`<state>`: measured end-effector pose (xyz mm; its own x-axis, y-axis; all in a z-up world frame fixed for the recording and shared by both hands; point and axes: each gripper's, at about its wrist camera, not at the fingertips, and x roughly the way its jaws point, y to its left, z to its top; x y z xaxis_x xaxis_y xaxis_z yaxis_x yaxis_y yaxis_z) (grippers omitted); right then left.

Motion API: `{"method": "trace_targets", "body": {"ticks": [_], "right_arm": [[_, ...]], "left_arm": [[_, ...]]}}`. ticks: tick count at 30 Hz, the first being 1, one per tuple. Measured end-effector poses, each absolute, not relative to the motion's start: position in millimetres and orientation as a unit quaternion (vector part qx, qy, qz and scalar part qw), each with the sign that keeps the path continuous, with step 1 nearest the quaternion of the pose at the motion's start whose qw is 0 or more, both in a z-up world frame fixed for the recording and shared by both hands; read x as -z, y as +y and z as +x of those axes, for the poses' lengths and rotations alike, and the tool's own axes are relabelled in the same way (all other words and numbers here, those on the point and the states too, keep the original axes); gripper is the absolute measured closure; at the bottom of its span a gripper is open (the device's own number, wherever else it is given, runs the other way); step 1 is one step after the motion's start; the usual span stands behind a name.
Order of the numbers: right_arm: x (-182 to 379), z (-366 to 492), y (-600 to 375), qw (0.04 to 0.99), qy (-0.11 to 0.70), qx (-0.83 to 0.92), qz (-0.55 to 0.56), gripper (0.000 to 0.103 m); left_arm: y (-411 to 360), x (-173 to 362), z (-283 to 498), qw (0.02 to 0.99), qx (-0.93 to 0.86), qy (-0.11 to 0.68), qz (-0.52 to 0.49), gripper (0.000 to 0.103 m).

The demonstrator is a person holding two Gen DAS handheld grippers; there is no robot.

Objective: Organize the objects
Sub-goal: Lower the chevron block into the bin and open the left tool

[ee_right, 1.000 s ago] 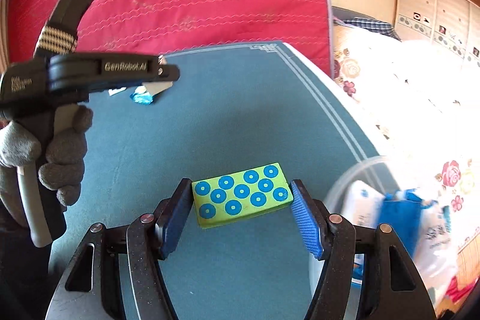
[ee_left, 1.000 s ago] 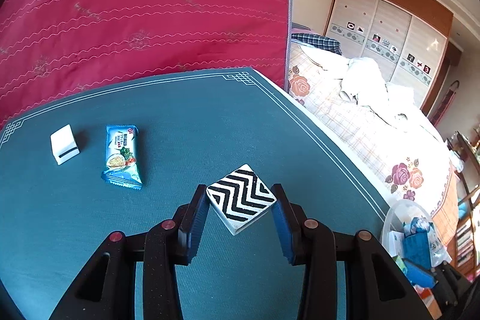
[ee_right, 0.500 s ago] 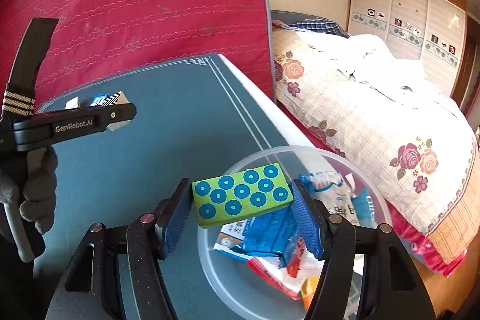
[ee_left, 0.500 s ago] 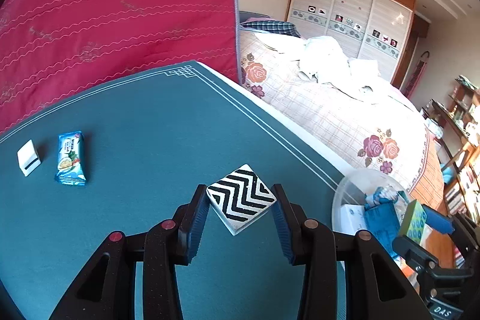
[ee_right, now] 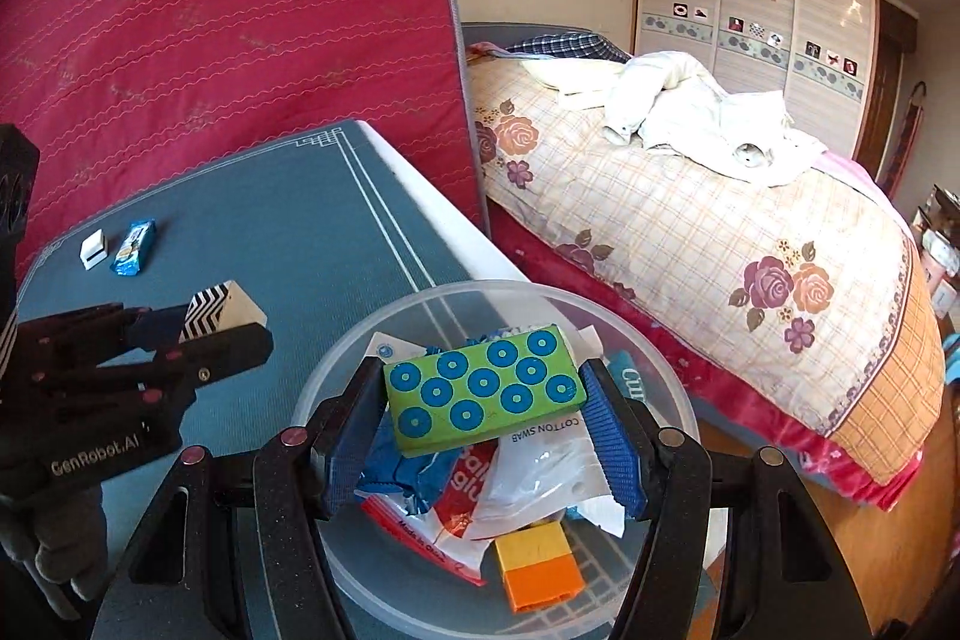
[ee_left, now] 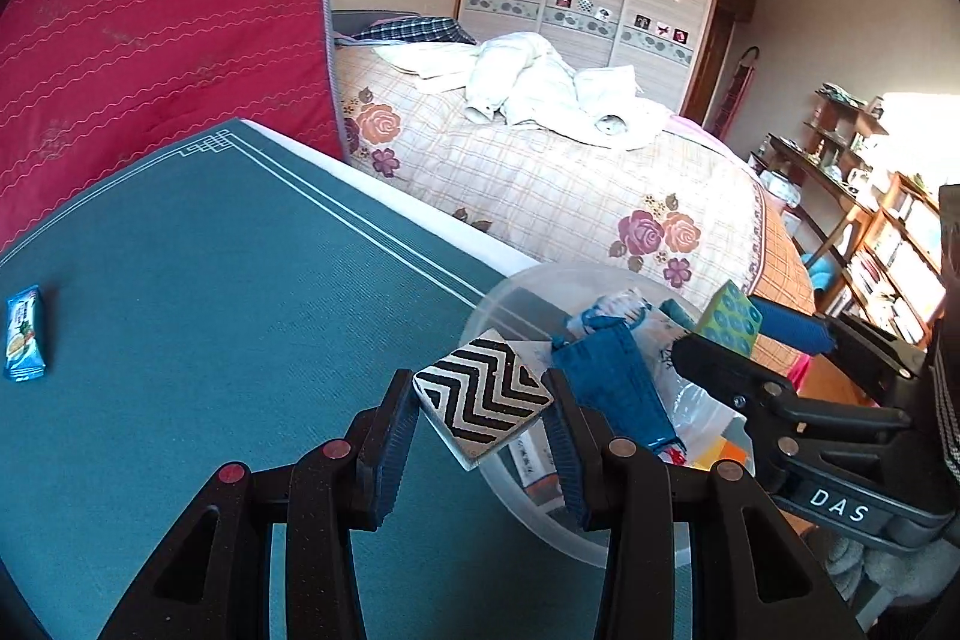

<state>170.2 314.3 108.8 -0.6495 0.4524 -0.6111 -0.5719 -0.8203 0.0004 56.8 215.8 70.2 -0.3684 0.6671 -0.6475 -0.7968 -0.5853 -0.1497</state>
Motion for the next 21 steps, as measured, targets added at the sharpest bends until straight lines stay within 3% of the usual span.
{"method": "trace_targets", "body": {"ticks": [21], "right_arm": [[-108,185,335,0.305,0.110,-0.898,-0.296,0.037]], "left_arm": [[253,-53,67,0.476,-0.795,0.082,-0.368,0.058]]}}
